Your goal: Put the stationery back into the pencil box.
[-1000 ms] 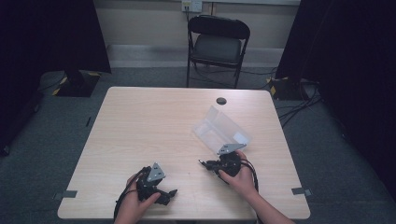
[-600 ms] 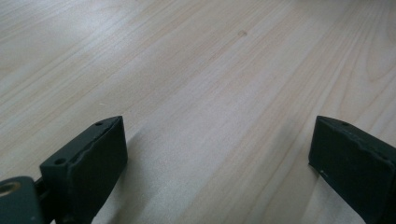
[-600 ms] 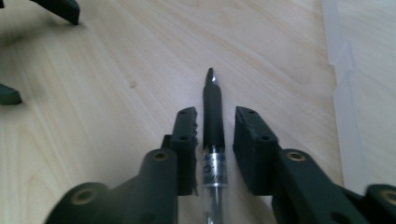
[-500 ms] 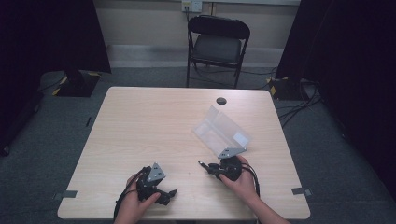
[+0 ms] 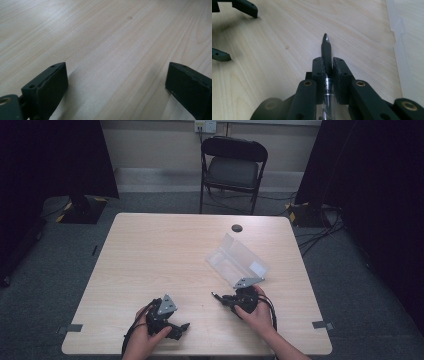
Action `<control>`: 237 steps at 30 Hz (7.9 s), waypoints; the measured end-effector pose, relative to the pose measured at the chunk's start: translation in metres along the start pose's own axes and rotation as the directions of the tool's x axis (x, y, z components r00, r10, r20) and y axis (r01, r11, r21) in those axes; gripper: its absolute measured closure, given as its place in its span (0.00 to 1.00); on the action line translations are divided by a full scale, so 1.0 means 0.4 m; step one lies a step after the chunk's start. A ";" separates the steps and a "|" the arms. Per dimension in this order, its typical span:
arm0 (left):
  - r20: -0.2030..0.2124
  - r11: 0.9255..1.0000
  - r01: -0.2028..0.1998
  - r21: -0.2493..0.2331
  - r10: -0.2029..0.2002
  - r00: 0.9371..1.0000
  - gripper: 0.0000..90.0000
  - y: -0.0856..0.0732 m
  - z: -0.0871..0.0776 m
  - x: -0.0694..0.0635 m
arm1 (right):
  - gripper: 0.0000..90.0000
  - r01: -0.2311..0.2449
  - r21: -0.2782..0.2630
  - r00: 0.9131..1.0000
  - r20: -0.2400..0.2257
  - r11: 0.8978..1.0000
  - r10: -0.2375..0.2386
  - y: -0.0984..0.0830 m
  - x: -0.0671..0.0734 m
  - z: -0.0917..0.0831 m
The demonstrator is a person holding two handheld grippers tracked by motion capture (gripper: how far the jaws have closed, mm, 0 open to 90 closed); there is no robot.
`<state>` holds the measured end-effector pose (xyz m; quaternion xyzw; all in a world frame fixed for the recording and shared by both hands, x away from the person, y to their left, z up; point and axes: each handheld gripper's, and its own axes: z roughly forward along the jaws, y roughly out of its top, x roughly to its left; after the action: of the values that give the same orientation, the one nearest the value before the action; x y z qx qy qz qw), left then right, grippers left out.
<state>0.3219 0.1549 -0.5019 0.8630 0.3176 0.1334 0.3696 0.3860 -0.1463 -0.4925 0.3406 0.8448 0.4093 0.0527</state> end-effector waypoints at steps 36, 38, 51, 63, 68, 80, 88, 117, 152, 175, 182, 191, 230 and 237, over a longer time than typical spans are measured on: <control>0.000 1.000 0.000 0.000 0.000 1.000 0.04 0.000 0.000 0.000 | 0.90 -0.006 -0.084 0.999 0.047 0.996 0.010 0.172 -0.105 -0.083; 0.000 1.000 0.000 0.000 0.000 1.000 0.04 0.000 0.000 0.000 | 0.90 -0.017 -0.084 0.998 0.054 0.996 0.021 0.179 -0.115 -0.082; 0.000 1.000 0.000 0.000 0.000 1.000 0.04 0.000 0.000 0.000 | 0.90 -0.026 -0.076 0.995 0.099 0.997 0.033 0.179 -0.163 -0.031; 0.000 1.000 0.000 0.000 0.000 1.000 0.04 0.000 0.000 0.000 | 0.89 -0.027 -0.066 0.994 0.103 0.997 0.034 0.160 -0.198 -0.011; 0.000 1.000 0.000 0.000 0.000 1.000 0.04 0.000 0.000 0.000 | 0.89 -0.021 -0.073 0.994 0.106 0.997 0.029 0.157 -0.200 -0.008; 0.000 1.000 0.000 0.000 0.000 1.000 0.04 0.000 0.000 0.000 | 0.89 -0.001 -0.053 0.993 0.115 0.999 0.007 0.149 -0.200 0.017; 0.000 1.000 0.000 0.000 0.000 1.000 0.04 0.000 0.000 0.000 | 0.89 -0.004 -0.054 0.993 0.122 0.999 0.011 0.143 -0.206 0.020; 0.000 1.000 -0.001 0.000 0.001 1.000 0.04 0.000 0.000 0.000 | 0.89 0.002 -0.049 0.991 0.133 0.999 0.004 0.142 -0.207 0.053; 0.000 1.000 -0.001 0.000 0.001 1.000 0.04 0.000 0.000 0.000 | 0.76 0.020 -0.047 0.987 0.159 0.999 -0.012 0.135 -0.197 0.055; 0.000 1.000 -0.001 0.000 0.001 1.000 0.04 0.000 0.000 0.000 | 0.37 0.091 -0.091 0.995 0.039 0.992 -0.088 0.141 -0.093 0.011; 0.000 1.000 0.000 0.000 0.000 1.000 0.04 0.000 0.000 0.000 | 0.35 0.107 -0.099 0.994 -0.004 0.989 -0.108 0.133 -0.064 0.003; 0.000 1.000 0.000 0.000 0.000 1.000 0.04 0.000 0.000 0.000 | 0.32 0.127 -0.096 0.990 -0.044 0.987 -0.132 0.113 -0.035 0.001; 0.000 1.000 0.000 0.000 0.000 1.000 0.04 0.000 0.000 0.000 | 0.25 0.209 -0.016 0.972 -0.109 0.978 -0.209 -0.006 0.023 0.016; 0.000 1.000 0.000 0.000 0.000 1.000 0.04 0.000 0.000 0.000 | 0.22 0.244 -0.004 0.964 -0.107 0.970 -0.243 -0.015 0.026 0.018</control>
<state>0.3219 0.1549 -0.5019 0.8631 0.3174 0.1334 0.3695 0.3776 -0.1378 -0.4996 0.2118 0.8837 0.4136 0.0560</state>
